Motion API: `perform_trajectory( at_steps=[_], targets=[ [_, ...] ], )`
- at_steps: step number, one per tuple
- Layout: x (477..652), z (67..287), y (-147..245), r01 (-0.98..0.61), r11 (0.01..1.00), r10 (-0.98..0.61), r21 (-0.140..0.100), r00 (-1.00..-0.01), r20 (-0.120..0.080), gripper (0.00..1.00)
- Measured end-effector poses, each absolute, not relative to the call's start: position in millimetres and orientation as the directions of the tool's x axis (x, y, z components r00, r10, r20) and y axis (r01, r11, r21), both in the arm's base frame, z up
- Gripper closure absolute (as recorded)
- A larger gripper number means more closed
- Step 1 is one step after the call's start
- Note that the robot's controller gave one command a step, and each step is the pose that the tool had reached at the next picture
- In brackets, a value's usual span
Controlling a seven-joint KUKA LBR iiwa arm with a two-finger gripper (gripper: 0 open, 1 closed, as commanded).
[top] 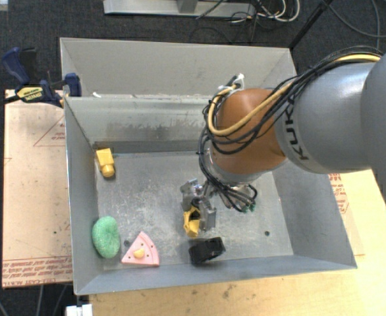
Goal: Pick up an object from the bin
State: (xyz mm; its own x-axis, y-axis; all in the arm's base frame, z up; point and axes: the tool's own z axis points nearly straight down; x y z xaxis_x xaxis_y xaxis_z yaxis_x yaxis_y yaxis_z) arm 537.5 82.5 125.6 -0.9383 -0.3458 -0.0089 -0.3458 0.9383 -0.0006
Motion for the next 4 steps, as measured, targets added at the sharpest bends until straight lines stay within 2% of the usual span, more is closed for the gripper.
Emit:
perform_trajectory(
  at_steps=[1, 2, 3, 4],
  targets=[
    [545.7, 112, 82, -0.389, 0.921, -0.389, -0.001, -0.921, -0.010, 1.00],
    [577.7, 191, 46, -0.386, 0.922, -0.386, -0.001, -0.922, -0.007, 1.00],
    [577.1, 189, 46, -0.387, 0.922, -0.387, 0.000, -0.922, -0.004, 1.00],
    [568.9, 230, 52, -0.390, 0.921, -0.390, 0.003, -0.921, 0.005, 1.00]
  ],
)
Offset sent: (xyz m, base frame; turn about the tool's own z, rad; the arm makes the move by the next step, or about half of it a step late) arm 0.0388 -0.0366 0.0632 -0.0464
